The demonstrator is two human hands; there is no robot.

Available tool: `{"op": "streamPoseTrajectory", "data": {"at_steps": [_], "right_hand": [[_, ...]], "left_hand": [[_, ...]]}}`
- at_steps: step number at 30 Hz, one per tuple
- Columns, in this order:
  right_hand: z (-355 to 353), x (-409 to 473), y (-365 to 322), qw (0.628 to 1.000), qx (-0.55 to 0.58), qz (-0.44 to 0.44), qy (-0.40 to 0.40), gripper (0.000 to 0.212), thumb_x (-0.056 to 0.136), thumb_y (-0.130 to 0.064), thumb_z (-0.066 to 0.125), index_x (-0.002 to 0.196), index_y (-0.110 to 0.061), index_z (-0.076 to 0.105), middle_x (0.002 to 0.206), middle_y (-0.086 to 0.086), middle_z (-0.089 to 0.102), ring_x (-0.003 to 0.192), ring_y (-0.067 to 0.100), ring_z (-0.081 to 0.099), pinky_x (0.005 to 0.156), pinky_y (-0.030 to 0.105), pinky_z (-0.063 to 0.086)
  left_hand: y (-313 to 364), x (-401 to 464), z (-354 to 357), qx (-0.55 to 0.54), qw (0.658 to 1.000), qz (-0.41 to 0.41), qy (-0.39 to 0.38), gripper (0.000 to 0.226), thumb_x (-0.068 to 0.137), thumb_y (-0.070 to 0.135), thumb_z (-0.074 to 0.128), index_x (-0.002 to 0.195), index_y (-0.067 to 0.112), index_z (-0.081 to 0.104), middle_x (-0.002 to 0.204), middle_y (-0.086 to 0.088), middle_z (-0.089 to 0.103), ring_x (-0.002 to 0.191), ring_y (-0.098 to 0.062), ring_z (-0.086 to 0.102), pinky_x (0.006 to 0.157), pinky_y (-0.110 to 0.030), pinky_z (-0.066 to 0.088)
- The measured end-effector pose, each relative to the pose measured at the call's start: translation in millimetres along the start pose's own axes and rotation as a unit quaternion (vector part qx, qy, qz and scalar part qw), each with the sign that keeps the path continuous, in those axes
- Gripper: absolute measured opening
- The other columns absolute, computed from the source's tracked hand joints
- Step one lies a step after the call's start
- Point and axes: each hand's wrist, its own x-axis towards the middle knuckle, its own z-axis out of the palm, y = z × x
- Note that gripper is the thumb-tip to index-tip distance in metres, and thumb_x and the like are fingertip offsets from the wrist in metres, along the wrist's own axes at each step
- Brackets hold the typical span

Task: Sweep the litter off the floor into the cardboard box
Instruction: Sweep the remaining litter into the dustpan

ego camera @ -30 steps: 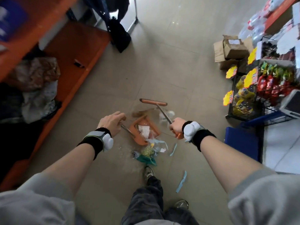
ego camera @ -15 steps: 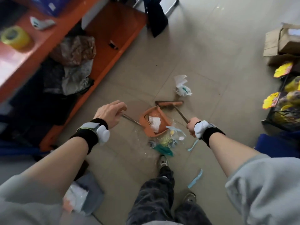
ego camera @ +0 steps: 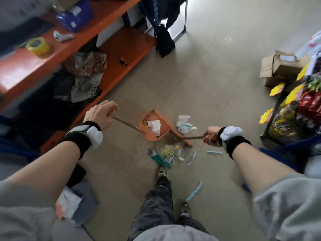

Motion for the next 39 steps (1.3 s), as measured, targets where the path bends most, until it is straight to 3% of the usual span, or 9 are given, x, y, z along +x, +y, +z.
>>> {"op": "streamPoseTrajectory", "data": {"at_steps": [8, 14, 19, 23, 26, 30, 34, 37, 39], "right_hand": [[-42.0, -63.2, 23.8, 0.998, 0.048, -0.044, -0.005, 0.033, 0.098, -0.02, 0.035, 0.066, -0.012, 0.04, 0.033, -0.002, 0.037, 0.017, 0.006, 0.031, 0.018, 0.016, 0.023], [-44.9, -80.6, 26.4, 0.991, 0.055, -0.123, 0.029, 0.032, 0.101, -0.017, 0.035, 0.071, -0.007, 0.042, 0.035, 0.001, 0.039, 0.018, 0.005, 0.031, 0.019, 0.013, 0.023], [-29.0, -30.5, 26.2, 0.97, -0.014, -0.198, 0.141, 0.021, 0.096, -0.008, 0.046, 0.075, -0.007, 0.047, 0.06, 0.007, 0.043, 0.019, 0.008, 0.037, 0.026, 0.01, 0.031], [-9.9, 21.3, 20.3, 0.962, 0.008, -0.206, 0.181, 0.025, 0.093, 0.0, 0.046, 0.069, -0.005, 0.046, 0.062, 0.011, 0.039, 0.022, 0.015, 0.037, 0.029, 0.013, 0.035], [-11.8, 56.4, 12.1, 0.959, 0.01, -0.211, 0.191, 0.025, 0.094, 0.002, 0.045, 0.07, -0.005, 0.047, 0.062, 0.011, 0.041, 0.044, 0.019, 0.039, 0.032, 0.015, 0.037], [-6.9, 99.4, 0.2, 0.959, -0.084, -0.208, 0.175, 0.007, 0.093, -0.003, 0.047, 0.089, -0.007, 0.05, 0.068, 0.008, 0.05, 0.053, 0.02, 0.049, 0.033, 0.017, 0.044], [-4.6, 135.7, -2.7, 0.955, -0.135, -0.186, 0.185, 0.016, 0.091, 0.0, 0.047, 0.076, -0.006, 0.05, 0.073, 0.01, 0.05, 0.054, 0.019, 0.049, 0.032, 0.015, 0.044], [6.0, 167.6, 10.4, 0.961, -0.093, -0.166, 0.199, 0.017, 0.084, 0.0, 0.048, 0.094, -0.003, 0.062, 0.059, 0.009, 0.058, 0.04, 0.018, 0.053, 0.043, 0.022, 0.048], [36.9, 153.4, 25.8, 0.968, -0.115, -0.142, 0.171, 0.015, 0.087, -0.001, 0.045, 0.08, -0.001, 0.058, 0.04, 0.008, 0.057, 0.035, 0.02, 0.055, 0.048, 0.025, 0.05]], "left_hand": [[33.3, -58.6, -37.3, 0.008, 0.998, -0.061, 0.028, 0.024, 0.08, 0.024, 0.061, 0.098, 0.036, 0.051, 0.1, 0.011, 0.059, 0.087, -0.032, 0.06, 0.072, -0.041, 0.05], [33.7, -94.0, -50.2, 0.006, 0.994, -0.106, 0.037, 0.03, 0.075, 0.019, 0.064, 0.097, 0.036, 0.053, 0.094, 0.016, 0.057, 0.086, -0.024, 0.06, 0.069, -0.033, 0.045], [21.4, -130.0, -46.1, 0.004, 0.989, -0.146, 0.036, 0.028, 0.077, 0.021, 0.064, 0.098, 0.037, 0.054, 0.094, 0.017, 0.058, 0.085, -0.023, 0.06, 0.07, -0.035, 0.047], [0.6, -170.6, -33.1, 0.016, 0.984, -0.176, 0.035, 0.026, 0.081, 0.021, 0.063, 0.1, 0.036, 0.054, 0.098, 0.015, 0.059, 0.086, -0.026, 0.06, 0.071, -0.038, 0.048], [-14.9, -195.8, -25.4, 0.026, 0.98, -0.196, 0.021, 0.023, 0.084, 0.019, 0.06, 0.099, 0.035, 0.056, 0.101, 0.016, 0.058, 0.088, -0.027, 0.059, 0.073, -0.039, 0.049], [-39.4, -232.4, -3.8, 0.045, 0.977, -0.209, -0.007, 0.019, 0.085, 0.017, 0.06, 0.098, 0.032, 0.058, 0.1, 0.01, 0.059, 0.089, -0.029, 0.059, 0.073, -0.039, 0.048], [-56.4, -260.2, 18.4, 0.058, 0.973, -0.217, -0.052, 0.021, 0.086, 0.02, 0.057, 0.099, 0.036, 0.053, 0.098, 0.013, 0.057, 0.083, -0.028, 0.061, 0.067, -0.038, 0.049], [-59.7, -280.5, 32.0, 0.077, 0.973, -0.206, -0.067, 0.023, 0.086, 0.015, 0.057, 0.099, 0.035, 0.056, 0.098, 0.009, 0.057, 0.08, -0.029, 0.06, 0.06, -0.033, 0.043], [-61.7, -292.4, 40.2, 0.082, 0.971, -0.211, -0.076, 0.022, 0.086, 0.014, 0.058, 0.097, 0.033, 0.055, 0.1, 0.008, 0.057, 0.076, -0.031, 0.058, 0.057, -0.034, 0.043]]}}
